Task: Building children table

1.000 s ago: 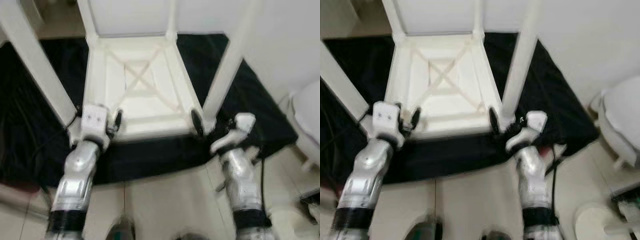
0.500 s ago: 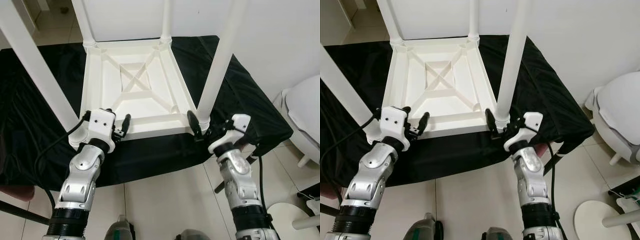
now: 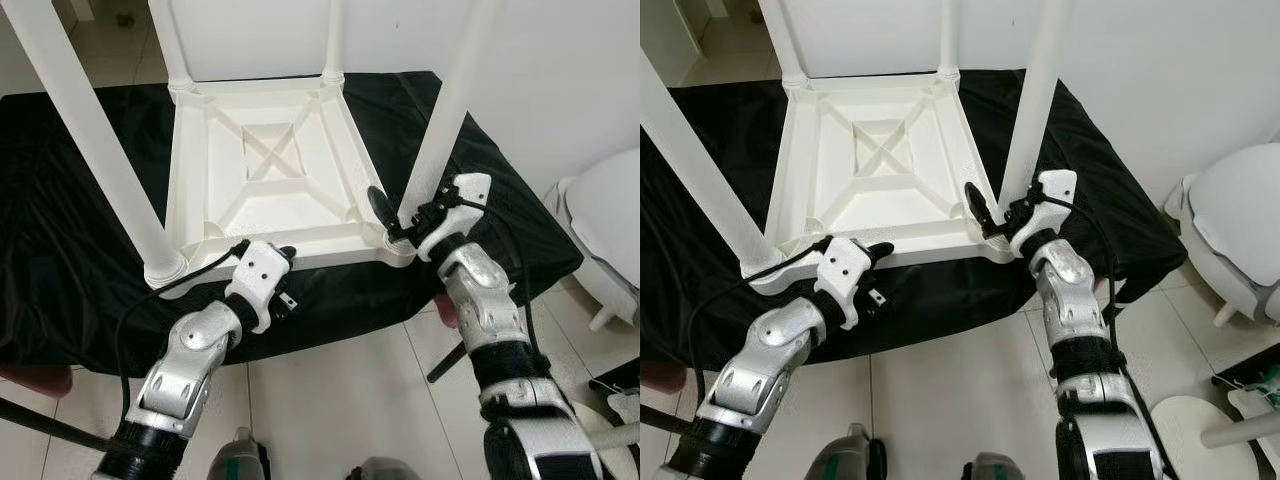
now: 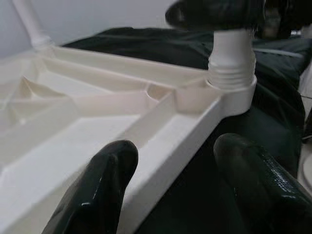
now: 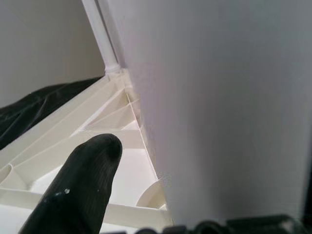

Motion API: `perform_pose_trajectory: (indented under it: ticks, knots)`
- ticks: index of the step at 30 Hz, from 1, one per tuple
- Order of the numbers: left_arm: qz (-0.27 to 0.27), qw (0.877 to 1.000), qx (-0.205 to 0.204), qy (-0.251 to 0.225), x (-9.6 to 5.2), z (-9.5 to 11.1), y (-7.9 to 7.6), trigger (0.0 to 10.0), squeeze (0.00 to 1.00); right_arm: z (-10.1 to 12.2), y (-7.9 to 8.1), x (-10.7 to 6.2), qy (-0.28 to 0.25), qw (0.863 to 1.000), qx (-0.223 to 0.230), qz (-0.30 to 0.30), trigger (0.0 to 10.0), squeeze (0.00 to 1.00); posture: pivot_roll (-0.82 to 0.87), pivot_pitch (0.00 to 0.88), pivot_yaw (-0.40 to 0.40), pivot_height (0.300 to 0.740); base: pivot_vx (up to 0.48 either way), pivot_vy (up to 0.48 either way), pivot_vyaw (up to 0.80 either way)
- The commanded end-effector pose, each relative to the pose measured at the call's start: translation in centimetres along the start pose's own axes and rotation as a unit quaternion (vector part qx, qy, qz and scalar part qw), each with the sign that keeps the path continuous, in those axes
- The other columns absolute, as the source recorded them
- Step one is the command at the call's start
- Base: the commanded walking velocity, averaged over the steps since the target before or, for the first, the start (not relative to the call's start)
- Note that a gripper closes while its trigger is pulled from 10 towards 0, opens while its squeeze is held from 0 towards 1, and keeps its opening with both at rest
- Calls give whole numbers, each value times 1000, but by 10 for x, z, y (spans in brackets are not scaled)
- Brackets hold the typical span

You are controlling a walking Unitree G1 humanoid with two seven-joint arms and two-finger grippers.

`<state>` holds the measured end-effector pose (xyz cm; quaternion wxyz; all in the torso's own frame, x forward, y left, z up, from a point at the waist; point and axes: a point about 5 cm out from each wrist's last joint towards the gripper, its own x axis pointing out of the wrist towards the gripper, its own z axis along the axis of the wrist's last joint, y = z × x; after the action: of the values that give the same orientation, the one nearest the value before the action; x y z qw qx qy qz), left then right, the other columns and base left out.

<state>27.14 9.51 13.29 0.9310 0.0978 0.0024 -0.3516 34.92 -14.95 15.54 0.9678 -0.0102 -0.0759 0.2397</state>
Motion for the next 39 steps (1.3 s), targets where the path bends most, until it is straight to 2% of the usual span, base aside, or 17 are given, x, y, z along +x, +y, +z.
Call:
perform_pose_trajectory:
  ticks: [1,9,16,21,25,26,27,28,29,35,39]
  knots:
    - [-10,1000,6,14,4,0,-4,10000,0,1,-1,8,13,1000,-1,19,10000,0,5,0,-21,740,0,0,0]
    - [-15,1000,3,17,11,6,-9,10000,0,-5,-6,14,51,996,-2,75,10000,0,15,0,-26,740,0,0,0]
    - [-10,1000,-4,14,11,12,-6,10000,0,-7,-12,8,75,988,-26,134,10000,0,15,0,-31,740,0,0,0]
    - [-12,1000,-4,9,12,16,-7,10000,0,-7,-15,4,76,986,-35,147,10000,0,12,0,-32,740,0,0,0]
    - [-17,999,-27,-2,13,24,-8,10000,0,-8,-20,1,82,982,-54,158,10000,0,3,5,-29,740,0,0,0]
    - [-18,1000,-26,-2,13,25,-8,10000,0,-8,-21,0,83,982,-51,160,4784,0,1,6,-28,740,0,0,0]
    - [-17,1000,-22,-5,14,27,-7,10000,0,-8,-22,-1,83,982,-42,166,2902,0,0,6,-27,740,0,0,0]
    - [-17,1000,-22,-5,14,27,-7,10000,0,-8,-22,-1,83,982,-42,166,2902,0,0,6,-27,740,0,0,0]
    - [-20,1000,-18,-7,14,30,-7,10000,0,-8,-23,-3,86,980,-39,176,0,0,-4,6,-26,740,0,0,0]
    - [-22,1000,-15,-8,14,32,-7,10000,0,-8,-25,-7,91,977,-34,189,0,0,-11,7,-26,740,0,0,0]
    - [-18,1000,-17,-4,15,32,-7,10000,0,-10,-23,-9,101,982,-10,159,0,0,-22,14,-28,740,0,0,0]
